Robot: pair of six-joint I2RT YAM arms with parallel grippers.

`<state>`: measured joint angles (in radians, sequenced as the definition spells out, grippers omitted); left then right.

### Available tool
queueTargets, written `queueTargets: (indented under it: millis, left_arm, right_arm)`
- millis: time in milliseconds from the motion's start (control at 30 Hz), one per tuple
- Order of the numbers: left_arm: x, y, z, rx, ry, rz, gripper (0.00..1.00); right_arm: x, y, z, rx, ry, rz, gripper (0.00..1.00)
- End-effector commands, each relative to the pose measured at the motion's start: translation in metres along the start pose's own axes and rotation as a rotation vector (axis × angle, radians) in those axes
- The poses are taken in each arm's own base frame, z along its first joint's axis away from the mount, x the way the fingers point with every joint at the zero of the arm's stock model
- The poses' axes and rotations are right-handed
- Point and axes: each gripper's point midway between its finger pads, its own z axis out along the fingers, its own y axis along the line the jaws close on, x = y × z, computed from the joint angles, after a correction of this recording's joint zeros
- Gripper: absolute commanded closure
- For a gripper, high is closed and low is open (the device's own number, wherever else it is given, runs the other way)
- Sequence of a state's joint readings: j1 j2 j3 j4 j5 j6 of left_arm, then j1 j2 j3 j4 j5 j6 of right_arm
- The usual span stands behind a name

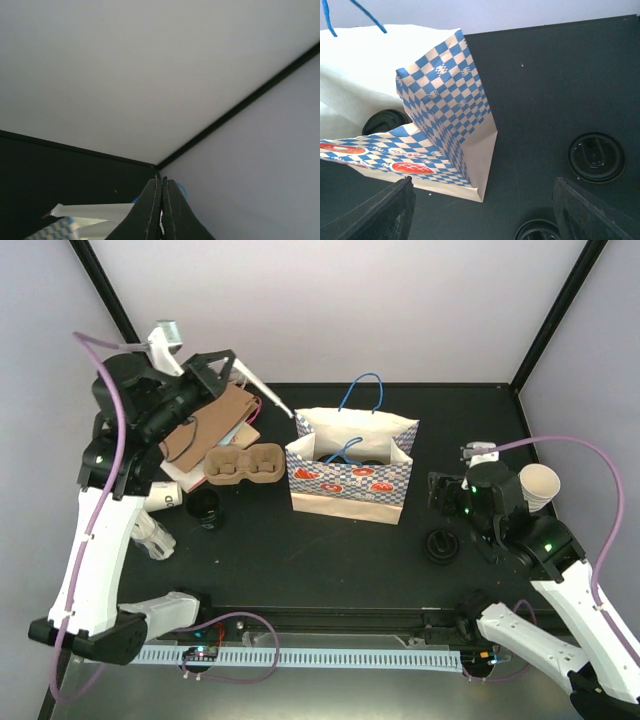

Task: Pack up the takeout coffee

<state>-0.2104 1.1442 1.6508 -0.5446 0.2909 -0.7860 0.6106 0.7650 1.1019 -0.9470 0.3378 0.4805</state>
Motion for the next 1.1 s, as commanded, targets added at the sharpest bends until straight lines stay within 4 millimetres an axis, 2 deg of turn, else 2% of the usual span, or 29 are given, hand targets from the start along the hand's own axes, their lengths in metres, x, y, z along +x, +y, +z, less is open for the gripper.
queueTargets:
  millis: [0,67,167,267,400,433,600,1067]
  left_arm:
    - [0.002,-0.050,0.014,0.134,0.000,0.037,0.99]
    - [0.015,-0.067,0.022,0.181,0.031,0.058,0.99]
    - [0.029,-0.079,0.029,0.208,0.063,0.078,0.98]
    - [0.042,-0.084,0.035,0.219,0.091,0.082,0.98]
    - [0.062,-0.084,0.043,0.225,0.133,0.080,0.98]
    - [0.074,-0.079,0.055,0.211,0.164,0.078,0.98]
    - [0.100,-0.077,0.071,0.205,0.224,0.078,0.98]
    - [0.159,-0.071,0.100,0.195,0.342,0.075,0.99]
  right_arm:
    - [-0.013,-0.015,-0.015,0.062,-0.057,0.039,0.23]
    - [-0.014,-0.017,-0.017,0.064,-0.063,0.043,0.23]
    - [-0.015,-0.018,-0.020,0.066,-0.066,0.050,0.23]
    - [-0.013,-0.018,-0.021,0.066,-0.062,0.053,0.23]
    - [-0.012,-0.019,-0.022,0.062,-0.063,0.059,0.23]
    - [-0.011,-0.019,-0.022,0.061,-0.062,0.061,0.23]
    - [-0.010,-0.018,-0.021,0.054,-0.055,0.062,0.23]
    - [-0.010,-0.016,-0.019,0.056,-0.053,0.062,0.23]
